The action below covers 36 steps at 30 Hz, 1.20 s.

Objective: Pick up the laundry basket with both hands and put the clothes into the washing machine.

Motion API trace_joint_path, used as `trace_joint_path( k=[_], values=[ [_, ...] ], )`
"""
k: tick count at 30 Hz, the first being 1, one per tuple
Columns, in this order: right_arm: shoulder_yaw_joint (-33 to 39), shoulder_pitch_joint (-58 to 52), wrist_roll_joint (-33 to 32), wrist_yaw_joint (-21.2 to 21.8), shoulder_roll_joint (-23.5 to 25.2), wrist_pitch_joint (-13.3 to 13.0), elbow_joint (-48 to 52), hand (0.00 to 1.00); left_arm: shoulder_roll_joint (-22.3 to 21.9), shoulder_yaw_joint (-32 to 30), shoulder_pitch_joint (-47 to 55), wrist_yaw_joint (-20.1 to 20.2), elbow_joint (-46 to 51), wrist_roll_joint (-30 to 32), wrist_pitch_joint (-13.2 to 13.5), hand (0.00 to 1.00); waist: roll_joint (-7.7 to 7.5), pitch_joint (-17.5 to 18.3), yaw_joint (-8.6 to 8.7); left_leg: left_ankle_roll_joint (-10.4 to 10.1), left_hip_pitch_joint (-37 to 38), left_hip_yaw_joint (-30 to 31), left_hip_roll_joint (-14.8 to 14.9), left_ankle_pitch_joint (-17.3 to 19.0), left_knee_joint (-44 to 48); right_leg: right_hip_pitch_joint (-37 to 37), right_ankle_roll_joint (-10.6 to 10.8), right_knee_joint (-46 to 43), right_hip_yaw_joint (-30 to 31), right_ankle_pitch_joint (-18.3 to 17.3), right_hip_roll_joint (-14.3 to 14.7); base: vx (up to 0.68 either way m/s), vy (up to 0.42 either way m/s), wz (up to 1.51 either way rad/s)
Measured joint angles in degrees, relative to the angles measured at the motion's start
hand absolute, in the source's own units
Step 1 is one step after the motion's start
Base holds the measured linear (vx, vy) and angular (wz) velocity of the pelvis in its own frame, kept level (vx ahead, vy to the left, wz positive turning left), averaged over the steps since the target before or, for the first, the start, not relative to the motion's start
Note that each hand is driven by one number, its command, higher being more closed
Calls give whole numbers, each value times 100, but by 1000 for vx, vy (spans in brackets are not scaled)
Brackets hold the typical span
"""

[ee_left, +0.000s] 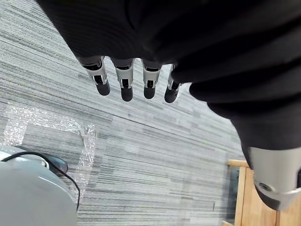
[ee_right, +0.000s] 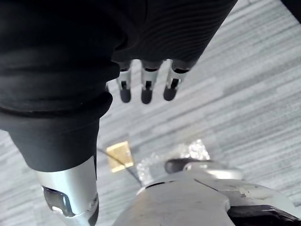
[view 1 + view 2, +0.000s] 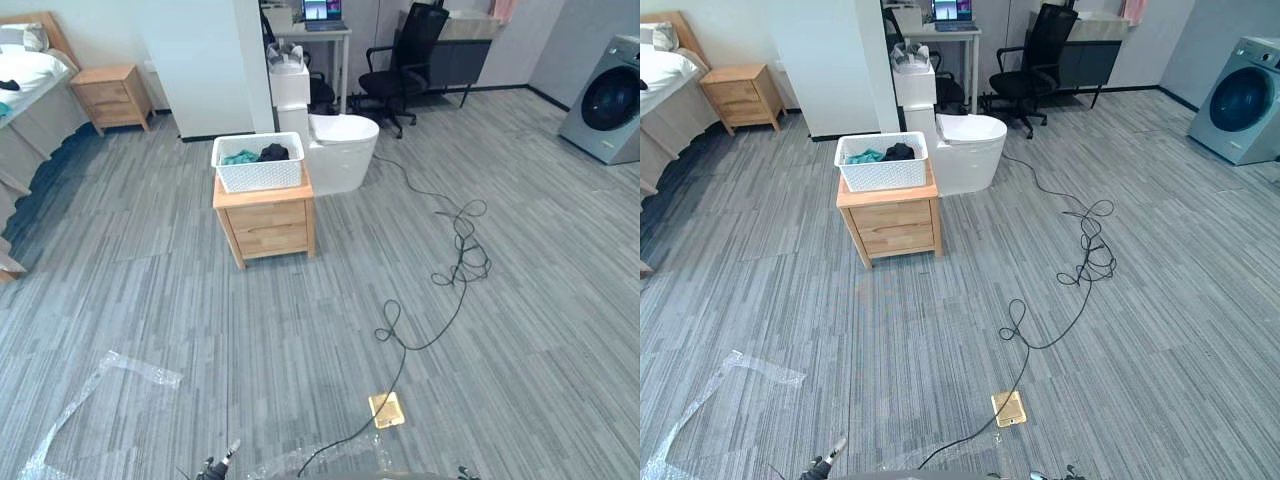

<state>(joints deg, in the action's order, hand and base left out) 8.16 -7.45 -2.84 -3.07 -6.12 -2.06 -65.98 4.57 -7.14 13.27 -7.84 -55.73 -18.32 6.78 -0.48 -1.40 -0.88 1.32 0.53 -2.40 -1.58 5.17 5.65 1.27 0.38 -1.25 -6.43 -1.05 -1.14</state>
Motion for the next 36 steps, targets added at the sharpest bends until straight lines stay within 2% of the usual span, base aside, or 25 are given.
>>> trace_joint_path(
  k=[6,12,22,30,32,34,35,36],
  values=[
    [34,206,-6,-1,14,-26,-38,0,-82,-6,-142,19,-11,-1,29,0,15,-21,15,-31,235,-3,-27,-67,-327,184,24,156,-64,2,-5,72,6,0],
    [156,368,-4,0,33,-28,-57,0,-193,22,-216,38,-53,0,31,0,61,-69,9,-81,401,-3,-22,-107,-466,281,192,158,-117,-39,-11,0,0,0],
    [151,420,-5,-3,43,-28,-56,0,-187,48,-234,61,-102,-100,33,0,37,-107,14,-31,549,18,-34,-361,-900,241,176,172,-142,-30,-8,-23,-10,1],
    [144,593,-4,-2,148,-22,-56,0,-143,39,-248,159,-103,-129,43,0,-12,-229,1,-42,603,-139,-43,-373,-968,201,110,233,-18,17,-2,-11,0,-7],
    [147,716,-4,4,257,-14,-57,0,-157,10,-282,158,-99,-135,48,0,10,-285,-7,33,501,-223,-41,-307,-839,88,112,117,58,15,-4,-13,9,-23],
    [193,849,-2,20,297,-6,-50,0,-162,-3,-338,161,-57,-170,54,0,39,-459,-4,61,335,-243,-46,-115,-484,-30,229,-170,74,-70,-51,-31,21,-14],
    [289,880,-4,25,300,-5,-38,0,-175,-5,-340,162,-19,-209,63,0,66,-527,-5,91,216,-236,-46,36,-254,-129,365,-437,14,-181,-96,-98,38,13],
    [465,843,-11,21,323,3,28,0,-226,-7,-338,166,54,-250,64,0,133,-644,-25,226,148,-138,-29,273,1,-443,575,-1342,-126,-435,-191,-100,48,22]
  ],
)
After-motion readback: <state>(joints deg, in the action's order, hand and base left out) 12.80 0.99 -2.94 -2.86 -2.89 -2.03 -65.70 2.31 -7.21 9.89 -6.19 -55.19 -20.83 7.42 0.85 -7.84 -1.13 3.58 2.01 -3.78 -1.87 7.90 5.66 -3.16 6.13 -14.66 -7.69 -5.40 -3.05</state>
